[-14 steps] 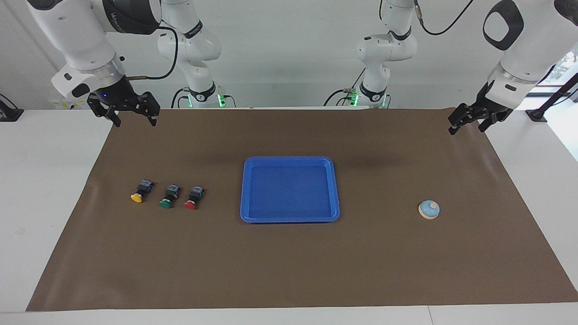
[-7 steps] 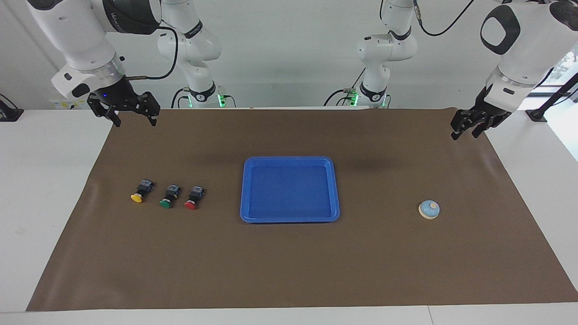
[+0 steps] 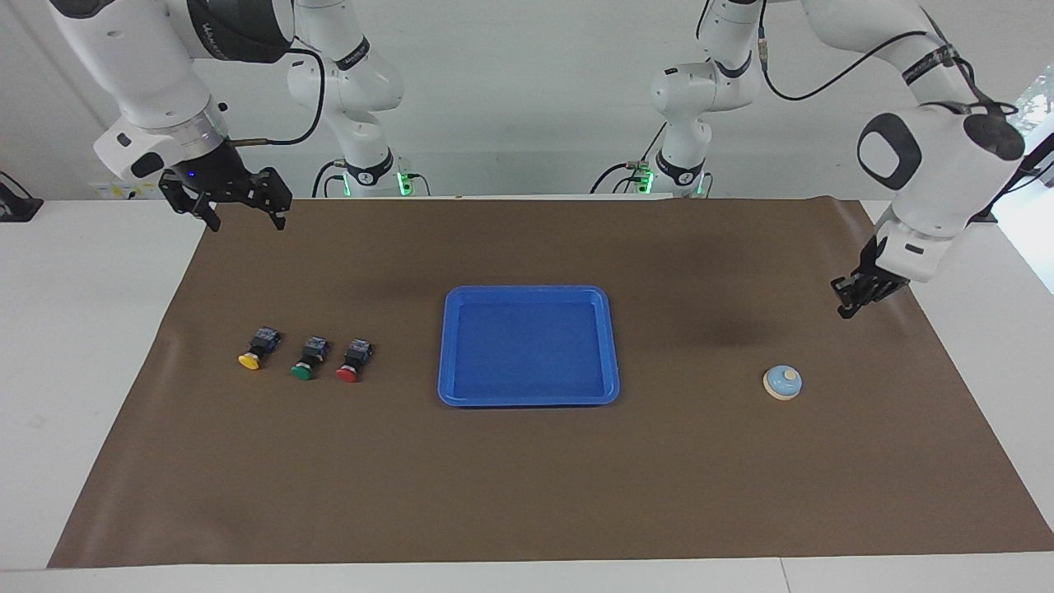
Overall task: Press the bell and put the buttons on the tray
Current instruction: 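Move the left gripper to the silver bell and press down on it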
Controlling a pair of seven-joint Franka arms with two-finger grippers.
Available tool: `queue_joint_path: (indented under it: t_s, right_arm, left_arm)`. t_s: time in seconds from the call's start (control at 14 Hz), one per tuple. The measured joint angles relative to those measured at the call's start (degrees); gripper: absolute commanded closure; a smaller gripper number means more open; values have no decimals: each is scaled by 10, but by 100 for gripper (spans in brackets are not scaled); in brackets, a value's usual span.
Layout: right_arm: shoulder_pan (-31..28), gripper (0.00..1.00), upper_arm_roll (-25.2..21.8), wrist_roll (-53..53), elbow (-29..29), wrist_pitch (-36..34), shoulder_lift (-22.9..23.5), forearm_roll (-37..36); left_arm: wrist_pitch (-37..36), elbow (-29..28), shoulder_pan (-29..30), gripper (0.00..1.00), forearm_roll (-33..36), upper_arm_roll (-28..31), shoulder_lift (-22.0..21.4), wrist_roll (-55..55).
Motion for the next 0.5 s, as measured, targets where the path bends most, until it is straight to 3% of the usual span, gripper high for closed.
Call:
queue_joint_path:
  t_s: [0.21,0.5]
  right_arm:
    - [0,0,0,0,0,0,0,0]
    - [0,0,0,0,0,0,0,0]
  left_arm:
    - [68,3,-5,100,0,-5,58,0]
    - [72,23,-22,100,0,-7,75,-4]
